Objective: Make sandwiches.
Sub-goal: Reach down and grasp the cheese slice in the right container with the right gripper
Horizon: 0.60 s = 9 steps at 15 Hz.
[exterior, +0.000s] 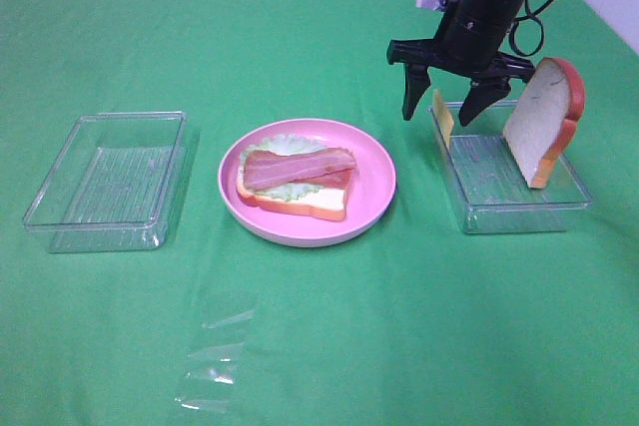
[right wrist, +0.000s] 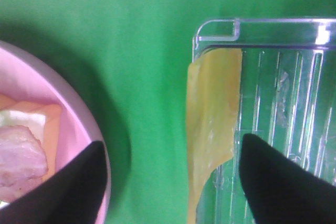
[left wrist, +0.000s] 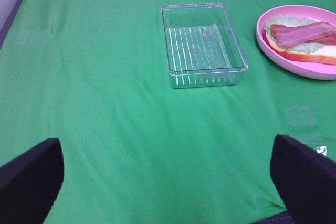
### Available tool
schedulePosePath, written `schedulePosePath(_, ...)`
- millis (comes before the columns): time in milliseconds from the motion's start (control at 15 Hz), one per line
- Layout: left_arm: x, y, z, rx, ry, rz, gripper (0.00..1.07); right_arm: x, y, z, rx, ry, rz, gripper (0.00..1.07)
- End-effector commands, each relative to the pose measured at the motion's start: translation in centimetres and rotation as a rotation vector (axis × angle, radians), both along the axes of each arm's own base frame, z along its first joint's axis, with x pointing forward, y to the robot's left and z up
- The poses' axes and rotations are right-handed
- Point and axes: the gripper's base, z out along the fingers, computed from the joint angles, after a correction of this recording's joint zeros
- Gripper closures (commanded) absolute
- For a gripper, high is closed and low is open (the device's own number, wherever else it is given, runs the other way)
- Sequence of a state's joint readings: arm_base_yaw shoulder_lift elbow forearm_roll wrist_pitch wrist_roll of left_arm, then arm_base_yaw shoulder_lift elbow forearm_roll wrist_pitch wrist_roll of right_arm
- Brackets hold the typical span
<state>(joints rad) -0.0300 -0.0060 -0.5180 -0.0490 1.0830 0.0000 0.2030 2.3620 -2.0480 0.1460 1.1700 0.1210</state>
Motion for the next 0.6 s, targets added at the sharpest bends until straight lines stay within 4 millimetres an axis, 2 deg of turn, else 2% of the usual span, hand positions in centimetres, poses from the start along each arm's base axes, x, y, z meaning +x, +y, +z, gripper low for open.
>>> schedulePosePath(67, -0.30, -0.04, -0.01, -0.011, -0.024, -0.002, 0.07, 0.05, 0.00, 0.00, 0.000, 0.000, -0.010, 0.59)
schedulePosePath(400, -0.30, -0.04, -0.01, -0.011, -0.024, -0.002, 0.07, 0.01, -0.11, -0.01, -0.013, 0.005, -0.006, 0.61)
schedulePosePath(600, -0.30, -0.04, -0.01, -0.011, -0.024, -0.002, 0.07, 0.03, -0.27, -0.03, -0.031, 0.001, -0.002, 0.71)
